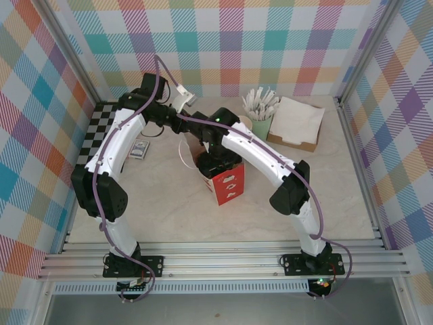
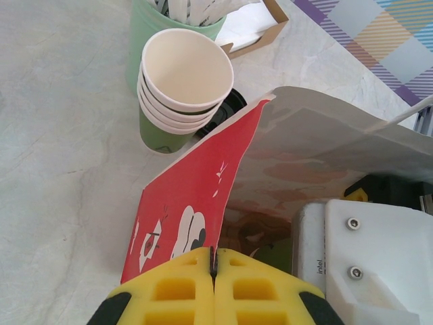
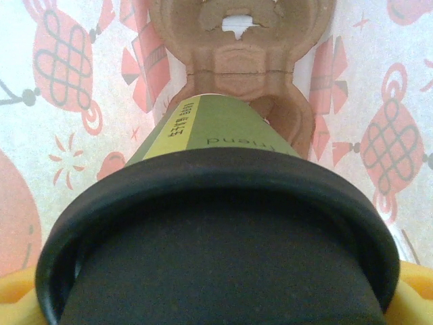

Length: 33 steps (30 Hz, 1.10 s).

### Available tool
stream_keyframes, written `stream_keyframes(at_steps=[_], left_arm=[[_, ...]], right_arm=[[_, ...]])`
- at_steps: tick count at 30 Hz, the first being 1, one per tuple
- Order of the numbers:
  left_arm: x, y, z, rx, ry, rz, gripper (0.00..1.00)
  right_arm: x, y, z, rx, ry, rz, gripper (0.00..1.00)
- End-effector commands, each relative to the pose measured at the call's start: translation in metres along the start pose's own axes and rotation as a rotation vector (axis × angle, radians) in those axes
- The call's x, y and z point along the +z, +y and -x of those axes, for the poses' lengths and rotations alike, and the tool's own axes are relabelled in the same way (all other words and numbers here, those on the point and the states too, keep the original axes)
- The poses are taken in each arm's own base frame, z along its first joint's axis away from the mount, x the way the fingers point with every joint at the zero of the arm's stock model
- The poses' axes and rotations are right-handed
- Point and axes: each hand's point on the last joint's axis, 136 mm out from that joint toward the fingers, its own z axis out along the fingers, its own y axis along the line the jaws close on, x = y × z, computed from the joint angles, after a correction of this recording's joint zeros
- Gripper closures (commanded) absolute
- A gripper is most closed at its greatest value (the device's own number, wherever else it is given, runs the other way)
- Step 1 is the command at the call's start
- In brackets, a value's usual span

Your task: Pack the takeout coffee

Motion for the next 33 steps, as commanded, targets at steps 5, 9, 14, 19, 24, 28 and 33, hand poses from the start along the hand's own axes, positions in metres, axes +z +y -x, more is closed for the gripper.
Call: stream_keyframes(at_steps=[5,9,14,19,24,28,33], left_arm=[[-0.003,-0.006,0.012,0.019,-0.031,-0.017,1.00],[-0.002,-0.005,0.011,0.015,-0.028,-0.016,1.00],[-0.003,-0.005,0.011,0.017,-0.030,-0.013,1.00],[-0.004,-0.005,0.011,0.021,-0.031,-0.009,1.00],[-0.004,-0.005,0.011,0.022,-0.030,-0.008,1.00],[-0.004,-0.005,0.011,0.021,-0.029,-0.008,1.00],[-0.005,-0.004,0.010,0.022,-0.026,-0.003,1.00]], right_arm=[[0.006,-0.014,-0.029,-0.012,0.139,-0.056,0.41],[0.007,-0.016,-0.030,-0.011,0.142,-0.058,0.41],[0.012,-0.018,-0.031,-0.006,0.153,-0.068,0.41],[0.010,-0.024,-0.032,0.004,0.150,-0.096,0.41],[0.007,-0.028,-0.035,0.008,0.153,-0.115,0.41],[0.009,-0.026,-0.034,0.009,0.149,-0.105,0.42],[0.014,-0.027,-0.035,0.007,0.160,-0.110,0.42]])
